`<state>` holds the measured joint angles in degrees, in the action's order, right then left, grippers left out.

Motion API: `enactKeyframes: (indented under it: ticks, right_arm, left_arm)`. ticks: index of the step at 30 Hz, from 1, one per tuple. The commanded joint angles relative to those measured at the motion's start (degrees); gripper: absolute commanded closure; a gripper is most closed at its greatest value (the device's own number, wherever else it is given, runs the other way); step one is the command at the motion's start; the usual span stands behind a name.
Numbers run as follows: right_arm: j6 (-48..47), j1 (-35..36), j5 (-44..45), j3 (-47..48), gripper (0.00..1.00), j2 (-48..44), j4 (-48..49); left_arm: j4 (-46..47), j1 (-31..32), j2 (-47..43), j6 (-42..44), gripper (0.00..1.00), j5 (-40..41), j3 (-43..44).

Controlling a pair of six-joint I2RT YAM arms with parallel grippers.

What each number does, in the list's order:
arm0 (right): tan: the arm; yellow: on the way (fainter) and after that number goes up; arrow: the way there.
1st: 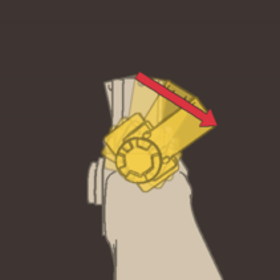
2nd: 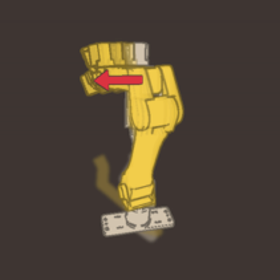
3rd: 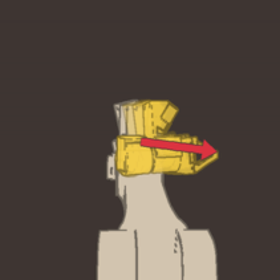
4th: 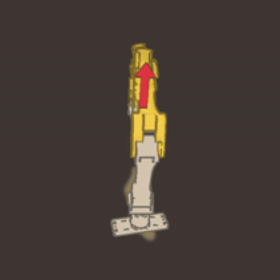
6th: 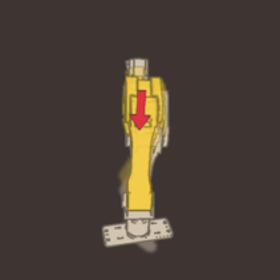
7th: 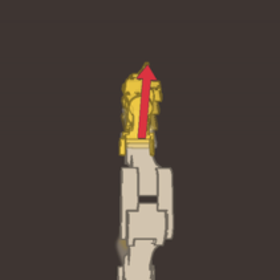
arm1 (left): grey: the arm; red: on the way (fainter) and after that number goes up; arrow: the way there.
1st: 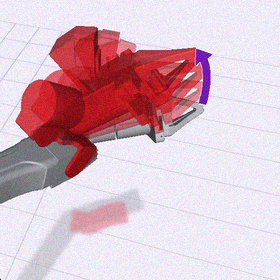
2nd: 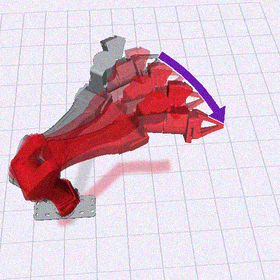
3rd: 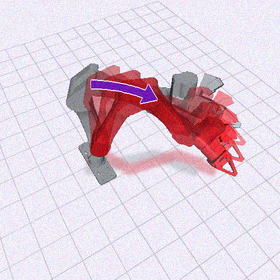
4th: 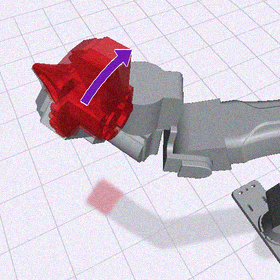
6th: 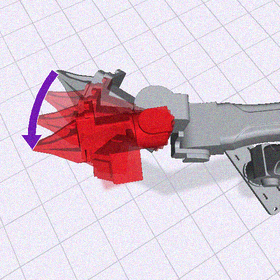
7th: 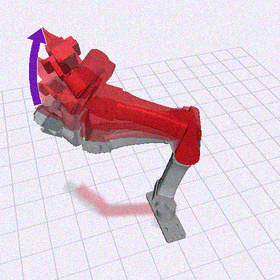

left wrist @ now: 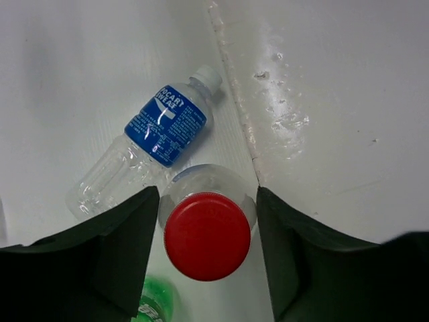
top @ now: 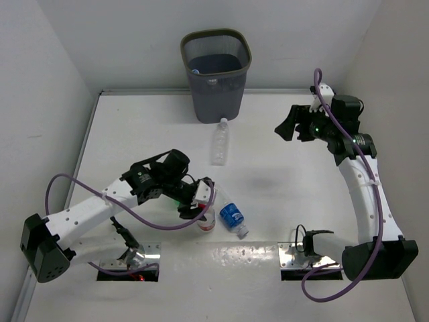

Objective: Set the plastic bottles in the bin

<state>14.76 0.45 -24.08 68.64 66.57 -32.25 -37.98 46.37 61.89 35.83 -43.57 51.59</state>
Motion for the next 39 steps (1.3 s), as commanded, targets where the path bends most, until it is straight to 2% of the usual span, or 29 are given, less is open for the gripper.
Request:
enactKeyframes:
  ticks: [1, 4, 5, 6, 7, 10, 11, 12, 13, 14, 15, 16, 17, 19, 21, 23, 24, 26, 27, 30, 32, 35, 37, 38, 39]
  right_arm:
    - [-0.6, -0.2, -1.1, 1.0, 0.19, -0.8, -0.4]
    - [-1.1, -0.1, -1.9, 0.0, 0.19, -1.0, -1.1]
    - [-1.8, -0.2, -2.5, -1.0, 0.19, -1.1, -1.9]
    - [-2.3, -0.2, -3.3, -1.4, 0.19, -0.9, -2.5]
    - [-2.8, -0.2, -4.3, -1.7, 0.19, -0.5, -3.2]
    - [-7.1, 0.6, -5.7, -3.0, 0.23, 1.5, -8.3]
    - [-8.9, 1.5, -5.9, -3.9, 0.23, 1.1, -9.3]
    - [-10.3, 1.9, -6.0, -5.0, 0.24, 1.0, -11.5]
    - [-11.1, 2.4, -5.8, -6.3, 0.24, 1.2, -12.0]
    - [-11.2, 3.8, -5.3, -7.1, 0.24, 0.8, -12.1]
    - [-11.7, 5.3, -3.9, -8.4, 0.24, 0.7, -12.2]
    - [-11.9, 5.3, -3.9, -9.4, 0.24, 0.5, -12.0]
    - [-12.0, 6.6, -3.1, -9.8, 0.24, 0.5, -11.1]
    - [-12.2, 7.5, -2.5, -10.3, 0.24, 0.8, -10.7]
    - [-12.9, 7.4, -1.9, -9.9, 0.24, 0.9, -9.9]
    - [-13.6, 7.6, -1.5, -8.9, 0.24, 2.1, -9.8]
    - [-14.1, 7.7, -1.3, -7.9, 0.24, 2.8, -10.2]
    - [-14.3, 7.5, -1.1, -6.5, 0.24, 3.5, -10.9]
    - [-16.2, 7.6, -1.1, -6.2, 0.24, 3.7, -11.2]
    - [-17.1, 7.7, -0.9, -6.3, 0.24, 3.3, -11.4]
    - [-17.3, 7.6, -1.0, -7.2, 0.24, 3.0, -11.6]
    - [-18.2, 7.6, -0.8, -7.8, 0.24, 2.4, -10.4]
    - [-18.3, 7.7, -0.4, -7.7, 0.23, 2.6, -10.8]
    - [-18.5, 7.6, -0.2, -7.6, 0.21, 2.9, -11.0]
    - [-18.5, 7.8, -0.4, -7.4, 0.21, 3.0, -11.1]
  left_arm:
    - [2.3, 1.4, -0.1, -0.2, 0.38, -0.5, -0.6]
    - [2.3, 1.4, -0.1, -1.5, 0.61, 3.0, 1.9]
    - [2.3, 1.4, -0.1, -2.2, 0.78, 4.0, 3.5]
    - [2.3, 1.4, -0.1, -4.9, 0.85, 4.7, 5.5]
    - [2.3, 0.2, -0.1, -6.4, 0.9, 4.7, 10.6]
    - [2.3, -0.6, 1.1, -9.5, 0.95, 6.2, 20.5]
    - [2.3, -0.6, 2.5, -10.1, 0.97, 7.8, 28.4]
    - [6.7, -0.6, 3.5, -11.7, 1.0, 10.7, 32.3]
    - [10.5, -0.6, 4.5, -19.1, 1.0, 15.3, 35.6]
    - [14.3, -1.7, 5.3, -22.0, 1.0, 25.3, 40.1]
    - [21.9, -2.4, 5.9, -23.3, 1.0, 31.2, 41.2]
    - [26.3, -3.0, 6.5, -23.4, 1.0, 31.3, 41.2]
    - [30.7, -3.6, 6.5, -23.4, 1.0, 37.4, 41.2]
    - [41.3, -3.7, 10.3, -20.5, 1.0, 42.1, 41.9]
    - [45.9, -5.8, 14.9, -19.6, 1.0, 49.0, 47.5]
    - [48.6, -7.7, 23.5, -20.3, 1.0, 50.6, 53.2]
    - [48.6, -9.6, 26.6, -20.8, 1.0, 51.9, 60.0]
    - [47.7, -11.6, 33.2, -21.9, 1.0, 51.9, 67.5]
    - [46.9, -13.3, 39.5, -21.9, 1.0, 53.2, 74.5]
    - [44.8, -16.4, 50.7, -21.9, 1.0, 53.8, 83.6]
    - [47.2, -18.0, 53.6, -22.5, 1.0, 54.5, 84.2]
    - [52.5, -22.5, 56.2, -26.6, 0.99, 52.4, 78.1]
    - [53.4, -25.3, 58.4, -31.1, 0.87, 50.6, 78.6]
    - [52.4, -26.1, 61.5, -32.1, 0.63, 50.6, 80.1]
    - [51.6, -26.8, 62.9, -35.1, 0.47, 50.1, 81.9]
